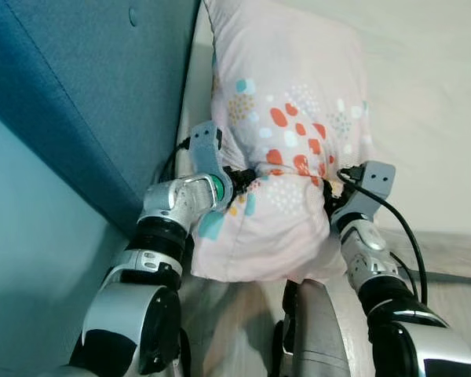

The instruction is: Clean up the room

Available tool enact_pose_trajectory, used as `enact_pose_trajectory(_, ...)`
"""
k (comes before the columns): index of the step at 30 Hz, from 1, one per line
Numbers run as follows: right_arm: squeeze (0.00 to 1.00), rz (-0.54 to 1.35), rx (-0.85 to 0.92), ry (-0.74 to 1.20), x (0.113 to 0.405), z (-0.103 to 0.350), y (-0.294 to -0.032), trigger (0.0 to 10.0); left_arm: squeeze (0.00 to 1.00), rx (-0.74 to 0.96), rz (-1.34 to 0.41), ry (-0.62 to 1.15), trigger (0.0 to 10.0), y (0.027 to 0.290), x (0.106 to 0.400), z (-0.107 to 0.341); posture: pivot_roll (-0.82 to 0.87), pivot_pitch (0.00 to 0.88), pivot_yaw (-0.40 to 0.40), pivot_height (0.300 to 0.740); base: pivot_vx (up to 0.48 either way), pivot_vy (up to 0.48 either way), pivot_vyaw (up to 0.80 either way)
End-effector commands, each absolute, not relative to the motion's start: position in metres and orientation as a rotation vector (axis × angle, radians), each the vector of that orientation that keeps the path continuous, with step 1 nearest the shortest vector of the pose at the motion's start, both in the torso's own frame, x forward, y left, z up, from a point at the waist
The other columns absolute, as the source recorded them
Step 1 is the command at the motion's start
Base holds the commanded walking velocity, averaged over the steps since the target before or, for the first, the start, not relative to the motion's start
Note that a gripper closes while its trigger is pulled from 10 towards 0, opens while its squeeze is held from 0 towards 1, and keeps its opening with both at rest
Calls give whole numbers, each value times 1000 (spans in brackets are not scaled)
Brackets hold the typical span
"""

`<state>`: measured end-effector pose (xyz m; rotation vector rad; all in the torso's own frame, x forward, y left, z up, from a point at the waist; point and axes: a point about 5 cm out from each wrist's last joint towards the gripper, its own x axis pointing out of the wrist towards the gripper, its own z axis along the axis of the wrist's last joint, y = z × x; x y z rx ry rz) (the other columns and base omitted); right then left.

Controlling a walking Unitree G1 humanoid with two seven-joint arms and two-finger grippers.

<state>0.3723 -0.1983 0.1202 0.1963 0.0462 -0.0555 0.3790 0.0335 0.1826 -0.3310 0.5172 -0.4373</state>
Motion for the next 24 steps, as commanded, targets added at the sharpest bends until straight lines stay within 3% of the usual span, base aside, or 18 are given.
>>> enact_pose_trajectory(1,0,-11,205,38,370,118,-190,10000,0,-286,-505,547,0,6,367,176,-70,246,114,586,0,0,0)
enact_pose_trajectory(7,0,-80,82,-165,366,166,-208,10000,0,-264,-495,501,0,14,368,187,-68,248,106,586,0,0,0)
enact_pose_trajectory(9,0,-235,43,-261,345,189,-236,10000,0,-262,-483,486,0,21,371,190,-89,252,109,586,0,0,0)
enact_pose_trajectory(12,0,-283,34,-274,337,190,-245,10000,0,-261,-478,482,0,23,372,190,-89,252,109,586,0,0,0)
enact_pose_trajectory(17,0,-382,152,-155,325,147,-260,10000,0,-262,-474,478,0,22,371,188,-93,252,112,586,0,0,0)
enact_pose_trajectory(21,0,-366,340,2,331,105,-253,10000,0,-269,-483,476,0,20,368,190,-82,251,117,586,0,0,0)
enact_pose_trajectory(24,0,-318,433,39,336,100,-247,10000,0,-272,-486,477,0,20,367,191,-82,251,117,586,0,0,0)
